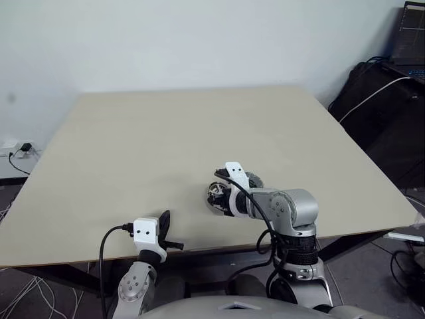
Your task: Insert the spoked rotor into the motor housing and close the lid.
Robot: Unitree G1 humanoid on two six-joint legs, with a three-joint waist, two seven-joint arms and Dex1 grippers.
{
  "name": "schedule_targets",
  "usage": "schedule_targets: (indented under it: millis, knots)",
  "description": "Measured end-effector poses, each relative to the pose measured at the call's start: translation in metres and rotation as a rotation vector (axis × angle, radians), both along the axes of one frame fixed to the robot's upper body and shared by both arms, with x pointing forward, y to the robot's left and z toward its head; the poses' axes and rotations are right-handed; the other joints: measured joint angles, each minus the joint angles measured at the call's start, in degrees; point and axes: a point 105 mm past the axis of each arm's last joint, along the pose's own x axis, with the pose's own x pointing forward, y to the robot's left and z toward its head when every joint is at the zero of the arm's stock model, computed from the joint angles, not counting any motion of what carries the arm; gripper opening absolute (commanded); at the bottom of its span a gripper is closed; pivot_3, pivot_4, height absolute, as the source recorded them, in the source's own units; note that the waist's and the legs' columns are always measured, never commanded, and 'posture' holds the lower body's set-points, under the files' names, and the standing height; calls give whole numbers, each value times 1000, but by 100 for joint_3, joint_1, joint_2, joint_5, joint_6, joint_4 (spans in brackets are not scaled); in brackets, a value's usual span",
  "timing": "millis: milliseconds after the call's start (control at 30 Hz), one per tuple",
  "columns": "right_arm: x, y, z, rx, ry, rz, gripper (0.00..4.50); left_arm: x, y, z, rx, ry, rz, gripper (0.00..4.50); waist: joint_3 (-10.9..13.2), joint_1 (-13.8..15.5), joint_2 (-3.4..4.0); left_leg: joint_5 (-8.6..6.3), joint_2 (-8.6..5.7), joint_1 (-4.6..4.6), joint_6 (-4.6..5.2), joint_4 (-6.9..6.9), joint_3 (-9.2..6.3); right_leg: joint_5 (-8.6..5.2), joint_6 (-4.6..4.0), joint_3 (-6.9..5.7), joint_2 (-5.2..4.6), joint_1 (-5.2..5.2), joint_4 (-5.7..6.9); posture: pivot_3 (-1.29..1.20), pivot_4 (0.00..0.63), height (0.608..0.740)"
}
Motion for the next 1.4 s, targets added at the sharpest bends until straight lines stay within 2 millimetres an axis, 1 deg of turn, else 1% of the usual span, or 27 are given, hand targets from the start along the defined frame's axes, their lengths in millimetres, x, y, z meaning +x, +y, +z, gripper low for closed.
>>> schedule_targets:
  millis: [67, 133, 167, 233, 333, 400, 467, 500, 567, 600, 667, 733, 767, 833, 900, 933, 1000, 1100, 1200, 1233, 1267, 1400]
  knots:
    - [0, 2, -3, 3, 22, -4, 2003, 0, 0, -1, 0, 7, -1, 0, 1, -1, 1, 0, 0, 0, 0, 1, 0, 0, 1, 0, 0, 0, 0, 0, 0, 740]
    - [4, 4, -1, 13, 24, -16, 2650, 0, 0, -1, 0, 8, -1, 0, 0, -2, 1, 0, 0, 0, 0, 1, 0, -1, 3, 0, 0, 0, 0, 0, 0, 740]
    - [5, 6, 1, 19, 25, -22, 3044, 0, 0, -1, -1, 9, -1, 0, 0, -1, 1, 0, 1, 0, 0, 1, 0, -1, 3, 0, 1, 0, 0, 0, 0, 740]
    - [9, 10, 5, 37, 23, -32, 3607, 0, 0, -2, -1, 11, -3, 0, 1, -1, 2, 0, 1, 0, 0, 0, 0, -1, 4, 0, 1, 0, 0, 0, 0, 740]
    - [11, 11, 6, 45, 25, -40, 3607, 0, 0, -2, -1, 12, -4, 0, 1, 5, 1, 0, 1, -2, 0, -1, 0, 0, 2, -1, 0, 1, -4, 0, 0, 740]
    - [12, 10, 9, 86, 28, -53, 3607, 0, -1, -2, -1, 12, -4, 0, 1, 4, 2, 0, -1, -2, 1, -2, 0, 7, -9, 0, -1, 1, -7, 0, 0, 740]
    - [16, 14, 21, 148, -31, -45, 3607, -1, 0, -2, -1, 13, -5, 0, 4, -7, 6, -1, 0, -3, 1, -5, 0, 7, -8, 0, 0, -1, -9, 0, 0, 740]
    - [20, 17, 31, 183, -88, -38, 3607, -1, -1, -2, -1, 14, -5, 0, 5, -21, 8, -1, 1, -2, 1, -8, 0, -4, 9, 0, 1, -1, -9, 0, 0, 740]
    - [27, 25, 54, 228, -241, -16, 3607, -1, -1, -2, -2, 14, -6, 0, 6, -55, 10, -1, 5, -2, 1, -11, -1, -9, 17, -1, 5, -2, -9, 0, 0, 740]
    - [34, 28, 70, 222, -370, -4, 3607, 0, -1, -2, -2, 14, -7, 0, 7, -75, 13, -1, 5, -1, 0, -13, 0, -10, 18, -1, 8, -2, -11, 0, 0, 740]
    - [43, 24, 86, 140, -593, 16, 3607, 0, -2, -2, -3, 13, -9, 0, 3, -70, 5, -1, 2, 0, 1, -12, 0, -10, 18, -4, 7, 6, -19, 0, 0, 740]
    - [55, 4, 92, 27, -767, -27, 3607, -2, -1, -3, -3, 19, -8, 0, 0, -34, -4, -1, -6, -1, 4, -8, 2, -9, 20, -3, -1, 10, -22, 0, 0, 740]
    - [61, -10, 93, -39, -840, -68, 3607, -3, 0, -4, -1, 23, -3, 0, 0, -32, -5, -2, -7, -1, 5, -7, 5, -8, 20, 0, -2, 11, -23, 0, 0, 740]
    - [73, -48, 91, -230, -973, -166, 3607, -4, 0, -4, -2, 25, -3, 0, 0, -5, -10, -2, -10, -1, 6, -6, 7, -8, 21, 0, -5, 12, -25, 0, 0, 740]
    - [78, -81, 82, -390, -1022, -243, 3607, -5, 0, -5, -1, 29, -3, 0, 0, 6, -10, -2, -6, 1, 7, -7, 9, -7, 20, 4, -1, 10, -24, 0, 0, 740]
    - [75, -99, 73, -478, -1026, -284, 3607, -5, 0, -5, -1, 29, -5, 0, -1, 12, -10, 1, 1, 4, 11, -11, 8, -9, 16, 4, 5, 11, -24, 0, 0, 740]
    - [70, -115, 54, -564, -989, -310, 3607, -4, -1, -5, -2, 32, -10, 0, -1, 2, -7, 14, 10, 5, 29, -13, 9, -10, 9, 8, 15, 12, -21, 0, 0, 740]
    - [61, -128, 27, -628, -911, -321, 3053, -5, -1, -7, 4, 41, -23, 0, 4, -13, 2, 14, 12, 7, 30, -11, 12, -12, 13, 14, 19, 11, -18, 0, 0, 740]
    - [56, -131, 12, -632, -859, -320, 2021, -5, 0, -7, 11, 45, -33, 0, 6, -11, 0, 14, 12, 14, 31, -4, 11, -12, 15, 14, 16, 18, -18, 0, 0, 740]
    - [54, -130, 8, -626, -846, -310, 1777, -5, 1, -8, 14, 47, -35, 0, 6, -8, -1, 14, 11, 15, 32, -2, 11, -12, 16, 13, 14, 19, -19, 0, 0, 740]
    - [53, -129, 3, -617, -835, -298, 1404, -5, 2, -8, 18, 48, -35, 0, 6, -1, -1, 14, 10, 15, 32, -1, 11, -12, 17, 13, 13, 20, -18, 0, 0, 740]
    - [48, -118, -20, -534, -789, -240, 50, -4, 2, -8, 24, 55, -43, 0, 6, -1, -1, 15, 11, 15, 33, 0, 11, -11, 18, 13, 14, 20, -18, 0, 0, 740]
